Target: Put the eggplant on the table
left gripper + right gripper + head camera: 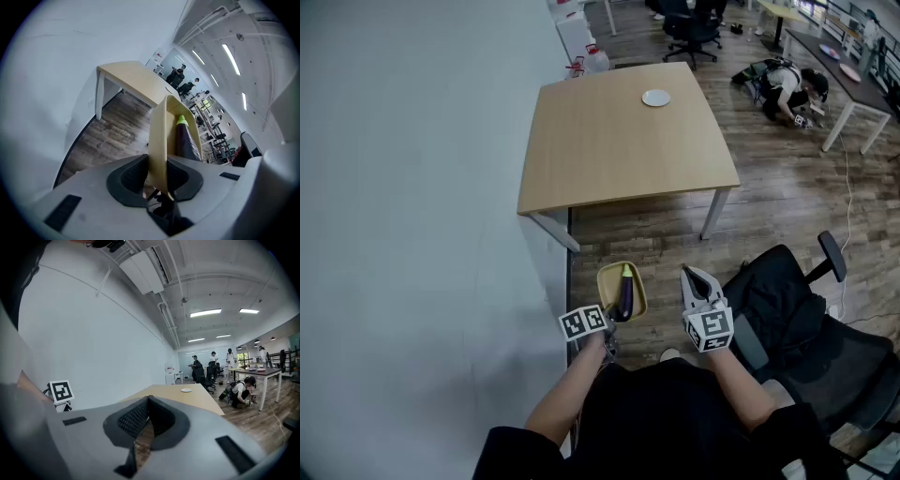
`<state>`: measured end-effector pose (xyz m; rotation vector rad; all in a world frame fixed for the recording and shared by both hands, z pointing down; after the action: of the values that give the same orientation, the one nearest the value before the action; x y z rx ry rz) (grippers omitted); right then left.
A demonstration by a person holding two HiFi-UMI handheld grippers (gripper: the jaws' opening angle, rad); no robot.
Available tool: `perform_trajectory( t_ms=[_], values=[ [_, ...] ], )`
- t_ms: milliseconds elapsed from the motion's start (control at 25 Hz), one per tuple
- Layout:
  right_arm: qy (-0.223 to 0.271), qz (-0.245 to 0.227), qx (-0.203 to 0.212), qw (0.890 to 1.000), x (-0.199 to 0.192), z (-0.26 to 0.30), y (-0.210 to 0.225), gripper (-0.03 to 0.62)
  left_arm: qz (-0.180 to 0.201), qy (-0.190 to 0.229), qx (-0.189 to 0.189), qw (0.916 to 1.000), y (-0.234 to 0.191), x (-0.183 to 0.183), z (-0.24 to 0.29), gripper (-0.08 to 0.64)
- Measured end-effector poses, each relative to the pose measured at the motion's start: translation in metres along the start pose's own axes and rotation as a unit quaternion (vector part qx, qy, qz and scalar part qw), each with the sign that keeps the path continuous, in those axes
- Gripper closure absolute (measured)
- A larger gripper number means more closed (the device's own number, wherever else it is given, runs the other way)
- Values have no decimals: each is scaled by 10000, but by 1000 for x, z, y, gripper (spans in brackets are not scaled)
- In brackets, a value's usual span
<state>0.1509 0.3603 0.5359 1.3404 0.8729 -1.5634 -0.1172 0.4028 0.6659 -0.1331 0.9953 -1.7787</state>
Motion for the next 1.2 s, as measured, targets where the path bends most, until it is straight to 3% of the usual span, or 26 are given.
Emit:
perform_trajectory(
  t_ms=[640, 920, 1200],
  values=[
    [133, 354, -66, 9993, -1, 21, 36, 534, 63, -108, 118, 9999, 10, 24, 26, 485],
    [-56, 285, -354, 9990, 0, 76, 52, 534, 52, -259, -94, 9996, 14, 77, 67, 485],
    [-232, 1, -322, 9992, 15, 171, 48, 534, 68, -457, -289, 9985, 12, 163, 109, 485]
  ],
)
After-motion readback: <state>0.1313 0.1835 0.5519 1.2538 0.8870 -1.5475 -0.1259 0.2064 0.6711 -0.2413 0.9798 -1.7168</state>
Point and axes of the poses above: the fingertips, and each gripper's own axes: z forward along the fingers, y to its right, x out of its top, the point moved 7 cm from there along -z, backward along the fingers, and after that the axes turned 8 degrees about -x, right-handed, at the moved point
